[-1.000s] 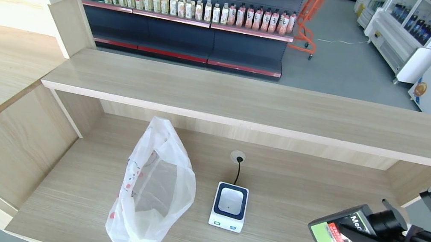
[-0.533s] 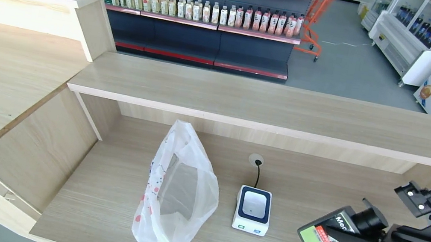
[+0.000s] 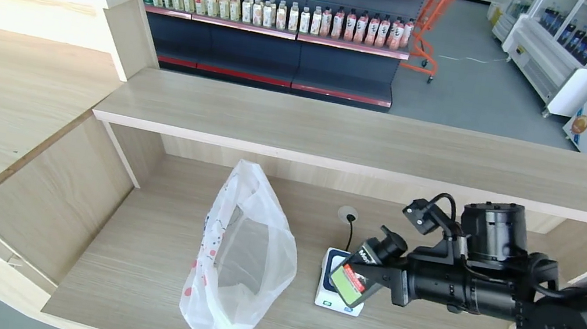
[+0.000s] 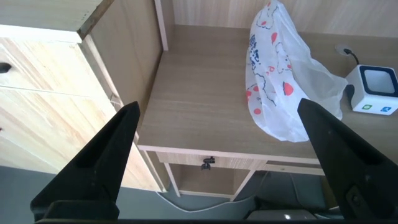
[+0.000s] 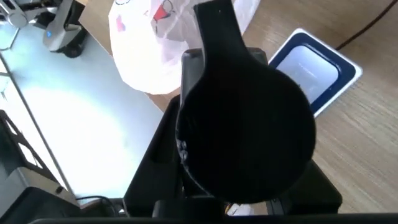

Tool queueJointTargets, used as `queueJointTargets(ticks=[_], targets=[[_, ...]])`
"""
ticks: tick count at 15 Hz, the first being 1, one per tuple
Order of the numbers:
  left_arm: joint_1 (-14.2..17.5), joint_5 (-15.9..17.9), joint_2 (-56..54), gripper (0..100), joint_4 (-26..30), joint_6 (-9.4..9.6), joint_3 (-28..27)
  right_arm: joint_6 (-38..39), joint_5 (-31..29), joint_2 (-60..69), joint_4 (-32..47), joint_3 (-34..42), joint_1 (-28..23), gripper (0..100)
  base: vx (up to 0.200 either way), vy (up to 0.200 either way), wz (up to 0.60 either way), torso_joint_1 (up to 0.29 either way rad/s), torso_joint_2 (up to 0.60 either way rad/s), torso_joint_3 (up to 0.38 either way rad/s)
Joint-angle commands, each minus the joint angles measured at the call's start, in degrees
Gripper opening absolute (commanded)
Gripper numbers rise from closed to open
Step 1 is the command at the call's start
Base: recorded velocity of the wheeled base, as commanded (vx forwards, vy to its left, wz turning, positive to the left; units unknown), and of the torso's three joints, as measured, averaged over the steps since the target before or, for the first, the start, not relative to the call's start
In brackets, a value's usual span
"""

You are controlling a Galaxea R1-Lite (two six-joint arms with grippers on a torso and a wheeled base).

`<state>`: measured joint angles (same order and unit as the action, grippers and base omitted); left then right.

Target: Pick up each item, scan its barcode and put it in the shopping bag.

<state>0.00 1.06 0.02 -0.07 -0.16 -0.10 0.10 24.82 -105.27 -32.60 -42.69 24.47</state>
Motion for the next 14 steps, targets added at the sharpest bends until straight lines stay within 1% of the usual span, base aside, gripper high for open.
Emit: queueJointTargets(ticks=[1,3,4,5,8,10,14], targets=[[0.0,-0.01,-0.02,100,-0.01,-0.02,0.01,-0.36,-0.65,-10.57,-0.01,-7.14,3.39,0,0.0,0.0,0.0,0.0,0.0,0.0],[0.0,-0.01,-0.02,100,-0.01,-0.02,0.01,-1.86,-1.18,-15.41,-0.19,-12.68,6.38,0,0.0,0.0,0.0,0.0,0.0,0.0],[0.0,-0.01,-0.02,100,-0.01,-0.02,0.01,-2.73,-1.53,-16.46,-0.27,-13.65,6.91,0,0.0,0.0,0.0,0.0,0.0,0.0],[0.0,-0.01,-0.02,100,-0.01,-0.02,0.01,-7.83,-2.41,-19.89,-0.54,-16.37,8.23,0,0.0,0.0,0.0,0.0,0.0,0.0],[0.0,-0.01,-0.02,100,-0.01,-0.02,0.01,-17.85,-2.5,-25.52,-2.91,-20.41,9.46,0,0.0,0.0,0.0,0.0,0.0,0.0],[0.0,-0.01,-0.02,100,-0.01,-0.02,0.01,-20.14,-2.5,-28.24,-3.53,-24.02,10.16,0,0.0,0.0,0.0,0.0,0.0,0.0],[0.0,-0.01,-0.02,100,-0.01,-0.02,0.01,-20.05,-2.58,-32.28,-3.35,-32.28,12.01,0,0.0,0.0,0.0,0.0,0.0,0.0]])
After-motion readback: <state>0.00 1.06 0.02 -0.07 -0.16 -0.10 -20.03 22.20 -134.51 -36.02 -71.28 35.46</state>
